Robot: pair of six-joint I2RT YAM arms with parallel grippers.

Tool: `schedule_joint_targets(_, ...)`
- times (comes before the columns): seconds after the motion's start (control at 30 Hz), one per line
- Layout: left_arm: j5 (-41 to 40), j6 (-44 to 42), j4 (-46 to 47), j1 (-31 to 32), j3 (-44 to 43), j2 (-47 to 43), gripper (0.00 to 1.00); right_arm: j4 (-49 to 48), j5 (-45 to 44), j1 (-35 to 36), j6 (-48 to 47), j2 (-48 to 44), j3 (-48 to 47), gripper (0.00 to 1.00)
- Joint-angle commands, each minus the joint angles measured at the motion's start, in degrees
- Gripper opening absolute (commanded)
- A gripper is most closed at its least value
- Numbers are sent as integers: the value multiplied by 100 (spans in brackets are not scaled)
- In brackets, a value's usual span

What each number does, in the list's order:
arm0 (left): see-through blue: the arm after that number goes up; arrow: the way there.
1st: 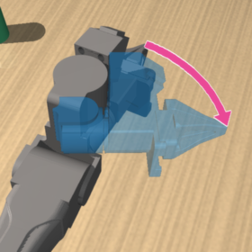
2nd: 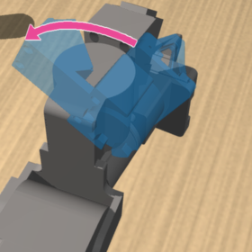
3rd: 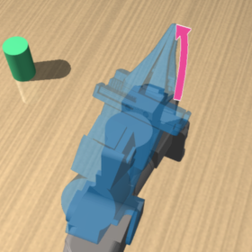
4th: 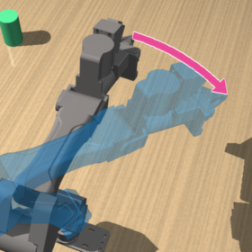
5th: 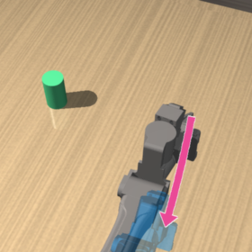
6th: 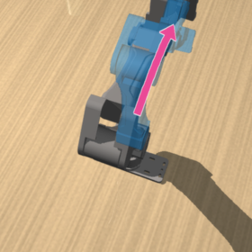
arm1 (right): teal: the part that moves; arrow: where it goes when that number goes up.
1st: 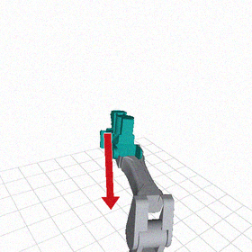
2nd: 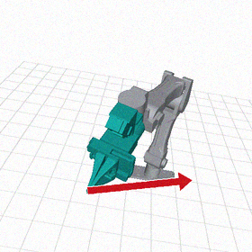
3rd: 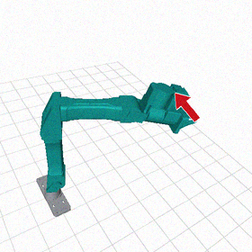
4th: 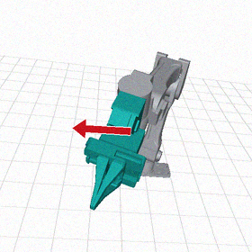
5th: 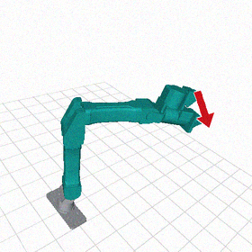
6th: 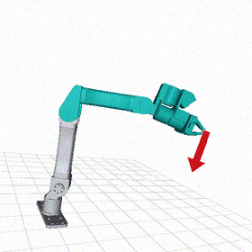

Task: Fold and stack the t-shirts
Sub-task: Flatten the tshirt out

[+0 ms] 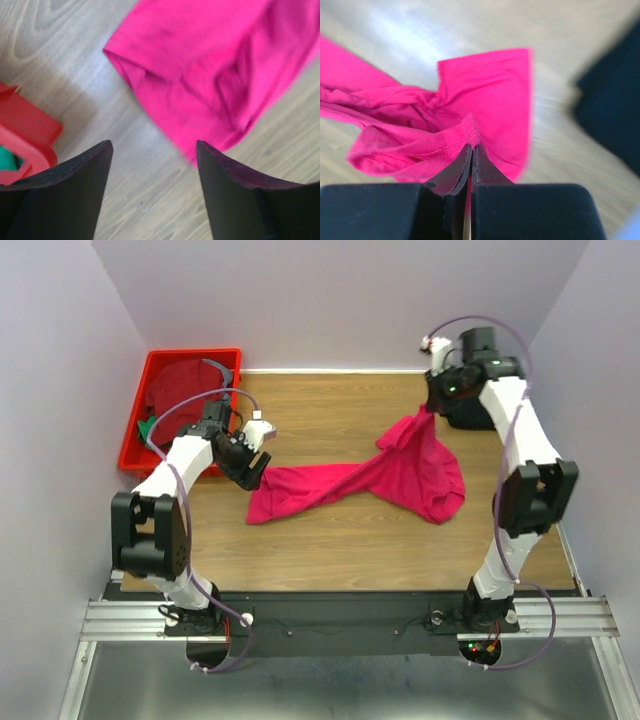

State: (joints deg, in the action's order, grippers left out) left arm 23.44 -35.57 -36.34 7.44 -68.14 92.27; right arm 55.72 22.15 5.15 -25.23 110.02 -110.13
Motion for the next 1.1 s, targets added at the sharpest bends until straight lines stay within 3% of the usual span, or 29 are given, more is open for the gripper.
schedule_joint_targets(0.0,231,-897,-339,12,528,-876,75,61,-378,-172,71,-674,-141,0)
schedule_joint_targets(0.17,-32,-1662,-199,47,1487,-1605,58,79,-633,-190,185,-1079,219,1)
schedule_joint_targets(0.23,-111,-1672,-76,117,1706,-1712,56,79,-616,-181,229,-1192,333,0)
schedule_joint_targets(0.47,12,-1400,328,626,2050,-1809,56,149,-580,-172,282,-1544,1229,0)
schedule_joint_targets(0.63,-313,-1181,1013,1434,2471,-1888,59,149,-721,-181,335,-1922,1722,1)
schedule_joint_targets(1.07,-569,-1180,1806,2235,2437,-869,58,149,-967,-181,414,-2195,1881,1)
